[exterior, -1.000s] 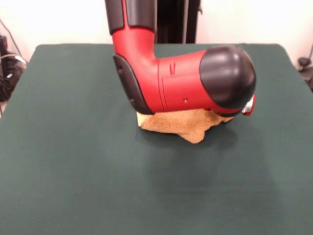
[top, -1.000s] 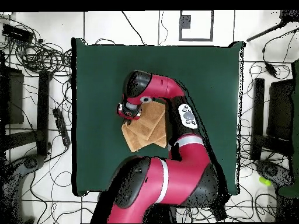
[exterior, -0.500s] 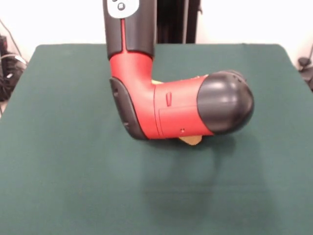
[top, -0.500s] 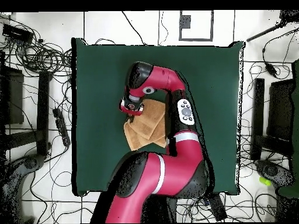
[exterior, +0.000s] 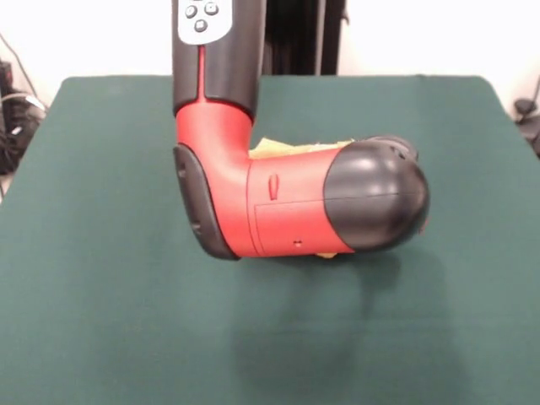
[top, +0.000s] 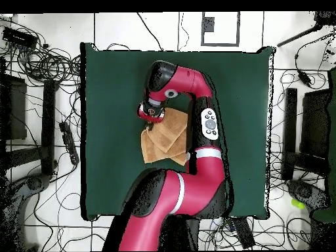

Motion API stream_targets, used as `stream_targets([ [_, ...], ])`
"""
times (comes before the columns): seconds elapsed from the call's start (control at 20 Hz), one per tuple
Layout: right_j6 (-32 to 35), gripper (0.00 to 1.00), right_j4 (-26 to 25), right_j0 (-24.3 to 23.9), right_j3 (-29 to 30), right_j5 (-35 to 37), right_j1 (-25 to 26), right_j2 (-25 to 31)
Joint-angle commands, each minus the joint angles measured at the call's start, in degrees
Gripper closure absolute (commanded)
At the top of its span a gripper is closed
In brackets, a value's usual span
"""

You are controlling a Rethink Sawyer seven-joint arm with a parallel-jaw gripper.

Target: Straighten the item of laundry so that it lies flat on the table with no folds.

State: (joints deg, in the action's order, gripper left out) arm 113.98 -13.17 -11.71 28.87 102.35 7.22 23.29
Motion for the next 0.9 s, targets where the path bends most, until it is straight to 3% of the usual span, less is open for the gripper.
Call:
stream_targets([
  [0.05, -12.1, 1.0, 0.3, -1.7, 0.6, -6.7, -1.7, 4.8],
  [0.35, -15.2, 1.0, 3.6, -4.7, 17.8, -14.8, -10.5, 3.6],
  [0.5, -15.1, 1.0, 3.7, -6.8, 29.5, -23.8, -16.5, 3.6],
  [0.6, -15.9, 1.0, 2.7, -8.0, 34.3, -28.5, -19.1, 4.3],
  [0.7, -14.9, 1.0, 2.0, -9.1, 37.4, -32.2, -20.6, 5.5],
  [0.9, -11.1, 1.0, 1.8, -8.8, 36.4, -31.7, -20.4, 5.5],
])
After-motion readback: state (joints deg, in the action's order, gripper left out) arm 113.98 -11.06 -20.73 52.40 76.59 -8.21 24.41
